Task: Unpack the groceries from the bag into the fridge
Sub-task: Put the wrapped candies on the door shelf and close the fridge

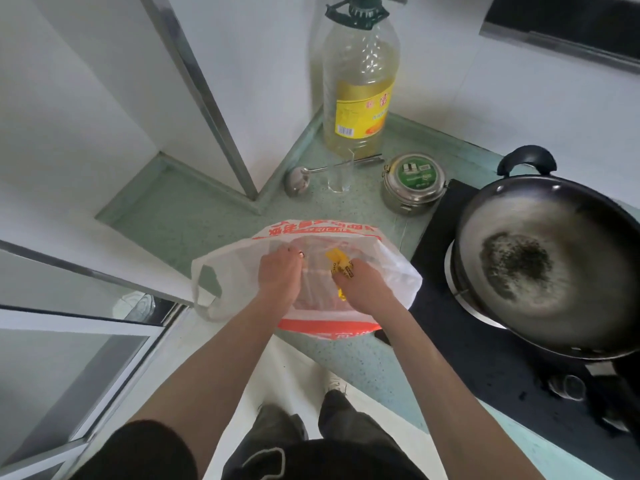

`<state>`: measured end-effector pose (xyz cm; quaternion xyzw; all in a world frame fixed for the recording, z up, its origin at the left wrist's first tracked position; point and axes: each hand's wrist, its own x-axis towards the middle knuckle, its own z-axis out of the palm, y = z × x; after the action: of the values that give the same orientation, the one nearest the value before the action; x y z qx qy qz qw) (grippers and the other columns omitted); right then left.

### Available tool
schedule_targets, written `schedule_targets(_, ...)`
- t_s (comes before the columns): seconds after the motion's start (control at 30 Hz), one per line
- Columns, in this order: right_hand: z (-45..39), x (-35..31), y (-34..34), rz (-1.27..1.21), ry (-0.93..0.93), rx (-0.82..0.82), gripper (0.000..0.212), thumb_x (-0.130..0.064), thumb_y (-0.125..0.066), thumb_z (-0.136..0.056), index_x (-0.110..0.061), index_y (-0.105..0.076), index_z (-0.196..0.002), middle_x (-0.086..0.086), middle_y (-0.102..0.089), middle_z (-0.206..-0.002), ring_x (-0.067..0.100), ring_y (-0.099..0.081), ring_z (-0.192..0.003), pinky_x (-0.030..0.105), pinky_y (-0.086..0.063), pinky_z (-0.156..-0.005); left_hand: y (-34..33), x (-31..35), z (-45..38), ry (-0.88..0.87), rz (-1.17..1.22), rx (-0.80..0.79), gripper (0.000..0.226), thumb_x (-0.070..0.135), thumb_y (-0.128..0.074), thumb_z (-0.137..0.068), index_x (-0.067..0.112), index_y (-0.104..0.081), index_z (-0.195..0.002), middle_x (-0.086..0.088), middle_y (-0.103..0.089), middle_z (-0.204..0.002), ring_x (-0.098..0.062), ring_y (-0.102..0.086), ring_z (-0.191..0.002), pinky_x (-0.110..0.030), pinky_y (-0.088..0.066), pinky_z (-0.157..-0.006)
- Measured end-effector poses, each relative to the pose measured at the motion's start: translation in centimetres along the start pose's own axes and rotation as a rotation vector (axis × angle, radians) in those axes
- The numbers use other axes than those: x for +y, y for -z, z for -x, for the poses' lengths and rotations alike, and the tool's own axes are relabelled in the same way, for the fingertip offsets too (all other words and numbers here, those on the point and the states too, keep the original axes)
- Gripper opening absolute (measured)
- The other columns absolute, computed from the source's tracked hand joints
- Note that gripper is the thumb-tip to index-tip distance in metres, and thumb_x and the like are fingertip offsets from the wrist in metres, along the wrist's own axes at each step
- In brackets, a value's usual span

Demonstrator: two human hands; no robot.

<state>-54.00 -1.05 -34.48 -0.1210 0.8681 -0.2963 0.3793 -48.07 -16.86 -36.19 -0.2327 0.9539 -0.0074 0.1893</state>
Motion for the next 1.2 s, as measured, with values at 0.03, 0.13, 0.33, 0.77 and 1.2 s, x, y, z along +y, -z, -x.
schedule_targets(0.03, 0.3, -0.2, 0.2, 0.011, 0.003, -0.010, 0.033, -0.035, -0.050, -0.104, -0.004, -0.054, -0.114, 0.012, -0.062, -0.094, 0.026, -0.058, -0.079, 0.033, -0.042, -0.063, -0.1, 0.0, -0.2, 0.010, -0.055, -0.021, 0.033, 0.004, -0.056, -0.097, 0.010, -0.059, -0.129, -0.011, -0.062, -0.128, -0.031, -0.064, -0.117, -0.039, -0.050, -0.096)
schedule_targets(0.13, 1.0, -0.8, 0.7, 0.037, 0.023, -0.023, 0.031, -0.036, -0.049, -0.105, -0.006, -0.053, -0.114, 0.007, -0.059, -0.089, 0.025, -0.057, -0.079, 0.037, -0.048, -0.067, -0.3, -0.1, -0.7, 0.044, -0.132, -0.072, 0.026, 0.011, -0.062, -0.096, 0.014, -0.067, -0.122, -0.007, -0.071, -0.119, -0.027, -0.067, -0.113, -0.036, -0.052, -0.092)
schedule_targets(0.33, 1.6, -1.3, 1.3, -0.049, 0.016, -0.023, 0.032, -0.036, -0.053, -0.102, -0.005, -0.059, -0.104, 0.005, -0.058, -0.078, 0.019, -0.055, -0.065, 0.036, -0.049, -0.063, -0.1, -0.1, -1.0, 0.030, -0.126, -0.065, 0.028, 0.015, -0.063, -0.098, 0.014, -0.065, -0.126, -0.005, -0.071, -0.123, -0.025, -0.067, -0.117, -0.033, -0.051, -0.095)
schedule_targets(0.77, 5.8, -0.8, 2.9, -0.544, 0.022, 0.014, 0.022, -0.038, -0.067, -0.095, -0.018, -0.069, -0.101, 0.001, -0.070, -0.078, 0.003, -0.061, -0.054, 0.017, -0.047, -0.049, 2.5, 1.5, 5.8, 0.137, 0.893, -0.026, 0.025, 0.030, -0.061, -0.095, 0.020, -0.062, -0.118, -0.001, -0.071, -0.103, -0.027, -0.067, -0.101, -0.038, -0.052, -0.086)
schedule_targets(1.2, 9.2, -1.2, 2.4, -0.836, 0.023, -0.130, 0.026, -0.026, -0.066, -0.098, -0.016, -0.064, -0.122, 0.015, -0.076, -0.108, 0.035, -0.075, -0.101, 0.046, -0.061, -0.093, 4.9, 1.5, 14.0, 0.271, 1.714, 0.033, 0.018, 0.013, -0.064, -0.095, 0.014, -0.067, -0.112, -0.011, -0.078, -0.098, -0.029, -0.076, -0.095, -0.047, -0.061, -0.090)
